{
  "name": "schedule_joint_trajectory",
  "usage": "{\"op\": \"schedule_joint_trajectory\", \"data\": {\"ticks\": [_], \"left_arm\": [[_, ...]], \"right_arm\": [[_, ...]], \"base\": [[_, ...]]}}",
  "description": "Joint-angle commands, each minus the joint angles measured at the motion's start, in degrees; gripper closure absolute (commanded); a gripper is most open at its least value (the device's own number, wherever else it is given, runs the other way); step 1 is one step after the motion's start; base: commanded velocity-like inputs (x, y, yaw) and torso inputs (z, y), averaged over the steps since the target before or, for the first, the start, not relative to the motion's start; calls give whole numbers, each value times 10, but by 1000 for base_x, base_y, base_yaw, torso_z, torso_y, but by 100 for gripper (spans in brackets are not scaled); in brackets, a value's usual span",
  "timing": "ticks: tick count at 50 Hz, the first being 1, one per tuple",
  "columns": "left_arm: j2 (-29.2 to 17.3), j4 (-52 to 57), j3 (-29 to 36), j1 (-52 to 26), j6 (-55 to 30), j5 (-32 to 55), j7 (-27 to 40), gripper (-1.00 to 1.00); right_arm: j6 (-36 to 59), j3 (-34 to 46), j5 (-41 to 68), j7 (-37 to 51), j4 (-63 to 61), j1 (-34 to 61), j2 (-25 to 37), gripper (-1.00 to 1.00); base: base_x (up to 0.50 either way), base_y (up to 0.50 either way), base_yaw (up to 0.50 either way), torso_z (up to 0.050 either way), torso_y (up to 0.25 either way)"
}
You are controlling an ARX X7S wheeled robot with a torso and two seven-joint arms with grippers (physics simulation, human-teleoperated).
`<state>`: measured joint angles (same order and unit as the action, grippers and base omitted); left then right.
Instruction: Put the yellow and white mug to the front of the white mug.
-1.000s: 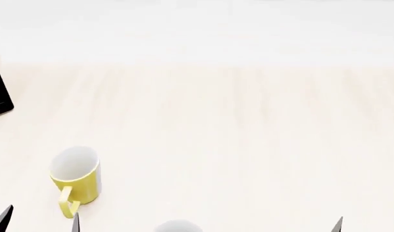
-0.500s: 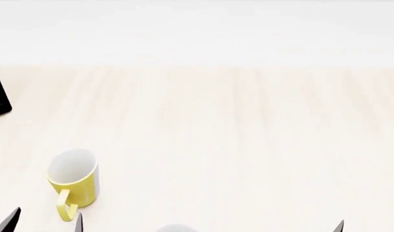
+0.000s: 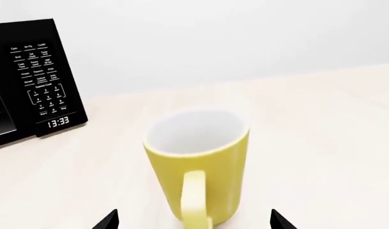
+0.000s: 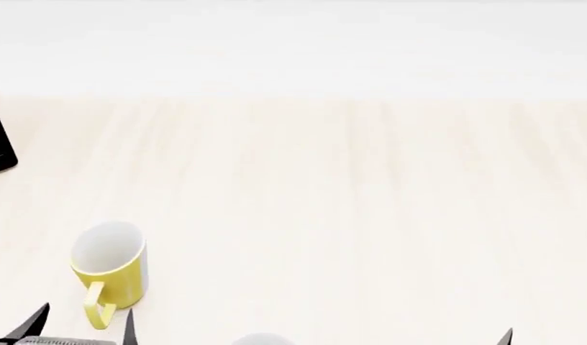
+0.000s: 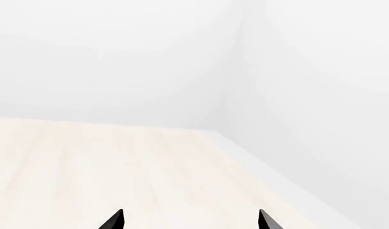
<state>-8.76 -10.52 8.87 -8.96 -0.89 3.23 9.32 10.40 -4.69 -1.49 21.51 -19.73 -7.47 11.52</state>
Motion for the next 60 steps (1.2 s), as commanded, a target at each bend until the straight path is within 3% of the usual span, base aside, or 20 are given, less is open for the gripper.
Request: {"op": "schedule_joint_trajectory", "data": {"ticks": [1, 39, 40, 60], "left_arm": [[2, -45, 2, -29, -4, 11, -3, -100], [6, -154, 4, -81, 29, 39, -6, -100], [5, -151, 6, -79, 29, 36, -3, 100], [-3, -139, 12, -71, 34, 46, -8, 100]], "right_arm": [[2, 4, 1, 3, 1, 1, 3, -100], [5, 17, 5, 14, 6, 3, 12, -100], [6, 17, 4, 14, 7, 4, 13, -100], [11, 27, 3, 18, 15, 9, 17, -100]], "base": [[0, 0, 0, 0, 0], [0, 0, 0, 0, 0], [0, 0, 0, 0, 0], [0, 0, 0, 0, 0]]}}
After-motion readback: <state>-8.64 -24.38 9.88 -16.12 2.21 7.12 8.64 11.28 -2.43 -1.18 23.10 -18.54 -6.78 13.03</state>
